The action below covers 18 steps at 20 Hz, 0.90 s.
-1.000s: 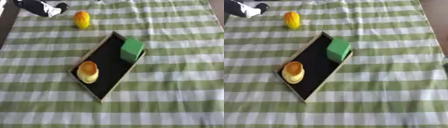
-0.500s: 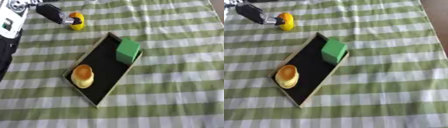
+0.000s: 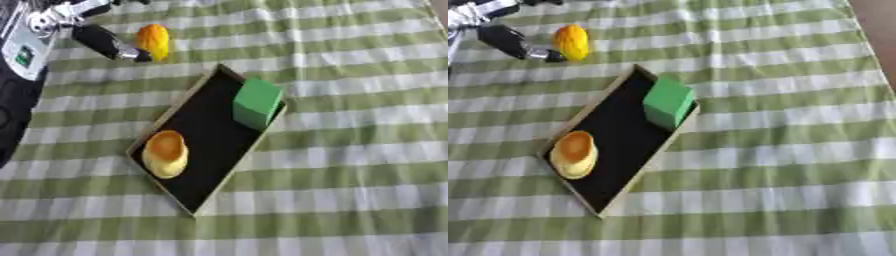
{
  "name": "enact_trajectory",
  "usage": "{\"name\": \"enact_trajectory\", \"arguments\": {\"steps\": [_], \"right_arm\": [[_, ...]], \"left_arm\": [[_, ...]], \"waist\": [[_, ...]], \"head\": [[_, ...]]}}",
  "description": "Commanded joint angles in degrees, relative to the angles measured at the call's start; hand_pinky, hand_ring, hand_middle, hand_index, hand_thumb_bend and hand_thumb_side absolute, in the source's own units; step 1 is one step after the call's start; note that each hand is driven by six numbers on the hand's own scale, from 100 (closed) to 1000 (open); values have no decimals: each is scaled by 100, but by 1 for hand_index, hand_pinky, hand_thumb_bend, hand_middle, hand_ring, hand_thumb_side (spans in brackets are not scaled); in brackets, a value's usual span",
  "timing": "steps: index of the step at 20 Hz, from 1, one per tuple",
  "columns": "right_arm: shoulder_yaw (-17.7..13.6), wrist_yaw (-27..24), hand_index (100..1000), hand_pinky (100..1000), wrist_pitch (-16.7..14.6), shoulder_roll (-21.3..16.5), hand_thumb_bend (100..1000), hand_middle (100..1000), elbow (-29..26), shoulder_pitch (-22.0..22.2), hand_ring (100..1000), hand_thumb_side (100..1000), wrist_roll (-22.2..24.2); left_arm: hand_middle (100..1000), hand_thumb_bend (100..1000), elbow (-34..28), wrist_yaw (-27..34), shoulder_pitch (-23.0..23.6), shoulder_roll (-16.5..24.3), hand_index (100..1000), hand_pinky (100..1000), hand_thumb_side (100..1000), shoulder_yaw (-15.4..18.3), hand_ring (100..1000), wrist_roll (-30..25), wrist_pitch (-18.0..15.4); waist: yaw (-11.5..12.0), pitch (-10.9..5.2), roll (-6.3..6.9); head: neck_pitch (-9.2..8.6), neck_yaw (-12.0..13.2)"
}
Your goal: Pick up objects on the table and place them in the box.
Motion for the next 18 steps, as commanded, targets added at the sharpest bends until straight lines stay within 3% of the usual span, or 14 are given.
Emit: {"name": "enact_trajectory", "arguments": {"steps": [1,6,18], "right_arm": [[-21,9,746,872,28,-131,100,618,-84,-40,886,501,-33],[-6,21,746,872,50,-116,100,617,-84,-71,886,500,-34],[45,72,741,871,131,-47,100,608,-84,-93,886,493,-25]], "left_arm": [[864,622,148,-162,-150,95,919,872,533,121,935,96,-27],[861,539,325,-148,-159,50,918,858,555,235,928,266,93],[862,454,546,-74,-271,67,923,849,532,461,924,614,348]], "waist": [[2,-100,-7],[-49,-48,16],[-205,112,79]], "head": [[-107,38],[-175,99],[-363,157]]}}
